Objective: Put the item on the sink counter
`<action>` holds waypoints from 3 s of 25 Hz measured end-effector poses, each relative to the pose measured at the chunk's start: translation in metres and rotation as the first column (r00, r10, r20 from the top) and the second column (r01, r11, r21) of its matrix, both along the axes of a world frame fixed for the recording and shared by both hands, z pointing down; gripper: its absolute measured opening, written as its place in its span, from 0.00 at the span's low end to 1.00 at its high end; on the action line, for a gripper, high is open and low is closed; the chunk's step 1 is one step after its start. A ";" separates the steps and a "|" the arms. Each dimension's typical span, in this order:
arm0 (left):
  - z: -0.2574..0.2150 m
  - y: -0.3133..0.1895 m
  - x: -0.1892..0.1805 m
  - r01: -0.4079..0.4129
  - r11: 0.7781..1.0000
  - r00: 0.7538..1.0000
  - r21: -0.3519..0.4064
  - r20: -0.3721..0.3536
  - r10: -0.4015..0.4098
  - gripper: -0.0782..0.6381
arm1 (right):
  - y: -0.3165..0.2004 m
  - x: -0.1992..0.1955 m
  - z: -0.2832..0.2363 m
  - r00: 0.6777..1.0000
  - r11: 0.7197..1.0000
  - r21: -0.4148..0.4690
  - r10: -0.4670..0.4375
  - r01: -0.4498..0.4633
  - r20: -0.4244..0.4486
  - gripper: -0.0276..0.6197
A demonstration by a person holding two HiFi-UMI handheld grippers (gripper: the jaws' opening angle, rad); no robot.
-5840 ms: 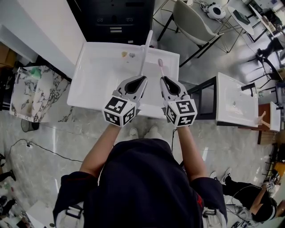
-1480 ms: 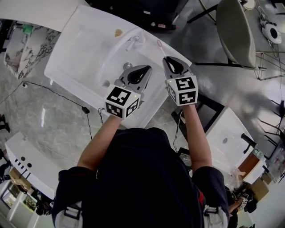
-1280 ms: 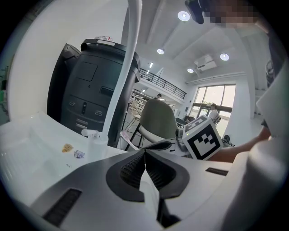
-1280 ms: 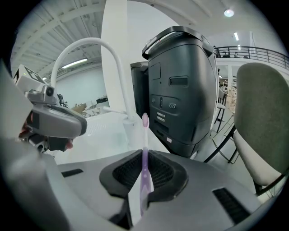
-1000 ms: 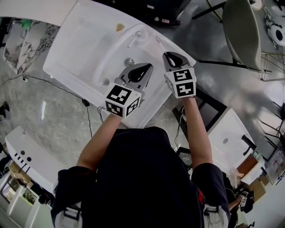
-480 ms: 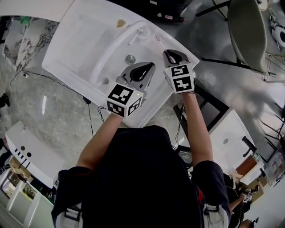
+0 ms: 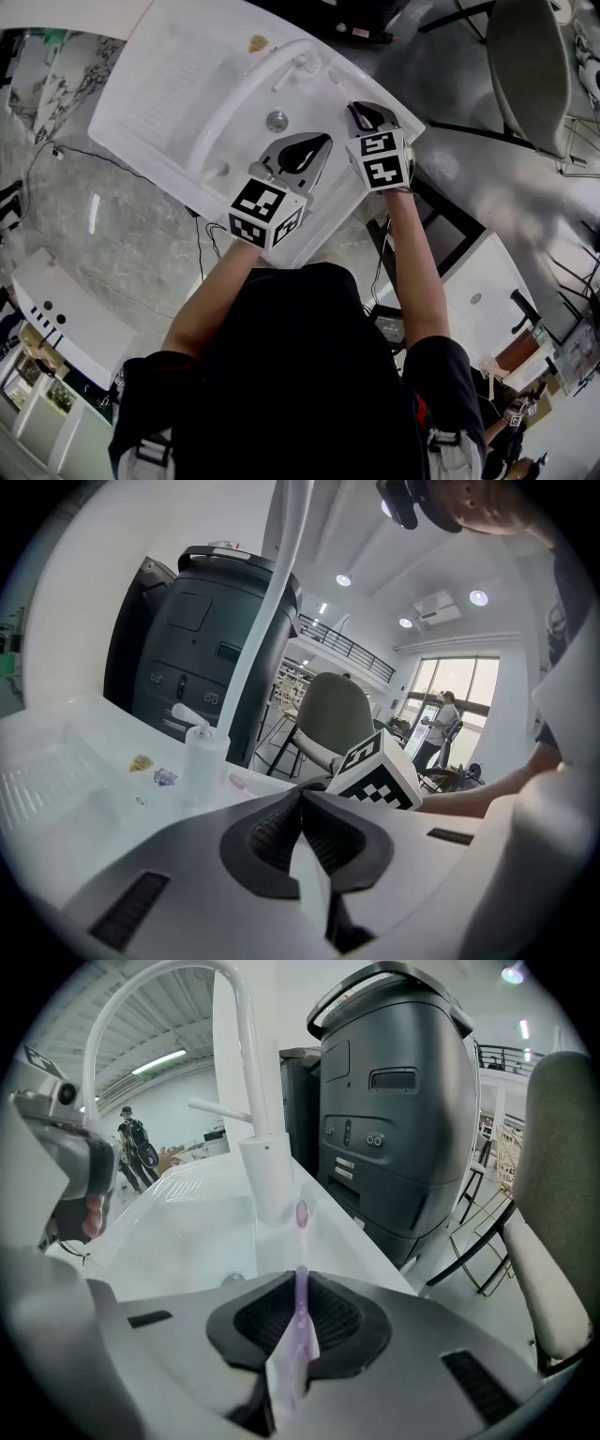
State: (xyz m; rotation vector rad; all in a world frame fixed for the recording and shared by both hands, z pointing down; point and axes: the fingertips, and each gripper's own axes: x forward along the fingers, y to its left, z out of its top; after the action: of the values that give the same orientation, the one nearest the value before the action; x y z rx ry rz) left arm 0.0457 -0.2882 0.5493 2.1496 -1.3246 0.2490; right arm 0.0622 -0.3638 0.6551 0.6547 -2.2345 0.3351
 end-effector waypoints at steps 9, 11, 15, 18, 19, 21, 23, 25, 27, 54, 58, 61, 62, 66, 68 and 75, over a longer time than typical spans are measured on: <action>0.006 0.004 0.000 0.004 1.000 1.000 -0.011 -0.004 -0.004 0.13 | 0.001 0.002 0.010 1.000 1.000 -0.009 -0.003 0.003 -0.021 0.14; 0.006 0.005 0.001 0.003 1.000 1.000 -0.011 -0.005 -0.003 0.13 | 0.001 0.002 0.011 1.000 1.000 -0.007 -0.002 0.002 -0.027 0.14; 0.008 0.009 0.002 -0.001 1.000 1.000 -0.018 -0.003 0.001 0.13 | 0.001 0.002 0.012 1.000 1.000 -0.005 0.001 -0.001 -0.024 0.14; 0.009 0.011 0.003 -0.003 1.000 1.000 -0.021 -0.002 0.003 0.13 | 0.000 0.001 0.012 1.000 1.000 -0.005 0.005 -0.006 -0.017 0.14; 0.008 0.012 0.003 -0.004 1.000 1.000 -0.022 -0.002 0.004 0.13 | 0.000 0.001 0.011 1.000 1.000 -0.005 0.005 -0.005 -0.013 0.14; 0.008 0.013 0.003 -0.007 1.000 1.000 -0.022 0.000 0.007 0.13 | 0.001 -0.001 0.010 1.000 1.000 -0.008 0.001 -0.001 -0.003 0.14; 0.008 0.013 0.004 -0.011 1.000 1.000 -0.021 0.002 0.011 0.13 | 0.001 -0.002 0.010 1.000 1.000 -0.011 -0.004 0.004 0.002 0.14; 0.008 0.013 0.004 -0.016 1.000 1.000 -0.019 0.001 0.016 0.13 | 0.001 -0.001 0.010 1.000 1.000 -0.009 -0.003 0.003 0.004 0.14; 0.008 0.014 0.005 -0.023 1.000 1.000 -0.015 0.000 0.023 0.13 | 0.001 0.000 0.008 1.000 1.000 -0.006 0.004 -0.004 0.010 0.14; -0.042 0.038 0.006 -0.149 0.986 0.989 0.071 -0.007 0.150 0.13 | 0.031 0.016 -0.066 0.975 0.981 0.039 0.182 -0.188 0.125 0.13; -0.053 0.041 0.000 -0.154 0.984 0.988 0.090 -0.014 0.155 0.13 | 0.038 0.017 -0.081 0.966 0.973 0.046 0.218 -0.226 0.141 0.12; -0.063 0.048 -0.003 -0.164 0.981 0.986 0.105 -0.006 0.165 0.13 | 0.047 0.017 -0.096 0.956 0.966 0.049 0.242 -0.253 0.168 0.11; -0.066 0.050 -0.004 -0.169 0.979 0.985 0.112 -0.002 0.170 0.13 | 0.050 0.016 -0.101 0.953 0.964 0.052 0.248 -0.261 0.176 0.11; -0.079 0.057 -0.010 -0.187 0.972 0.982 0.139 0.007 0.188 0.13 | 0.063 0.014 -0.118 0.940 0.955 0.064 0.274 -0.291 0.202 0.11; -0.085 0.061 -0.014 -0.193 0.970 0.981 0.148 0.008 0.194 0.13 | 0.071 0.012 -0.124 0.935 0.951 0.064 0.285 -0.304 0.212 0.11; -0.101 0.077 -0.026 -0.232 0.957 0.972 0.176 0.018 0.233 0.13 | 0.091 0.005 -0.148 0.907 0.930 0.071 0.333 -0.361 0.258 0.11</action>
State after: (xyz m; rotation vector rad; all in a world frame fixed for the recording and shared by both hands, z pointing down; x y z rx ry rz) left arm 0.0201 -0.2115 0.4486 2.4579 -1.1269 0.2287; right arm 0.0676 -0.2731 0.5069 1.1362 -2.3757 0.4856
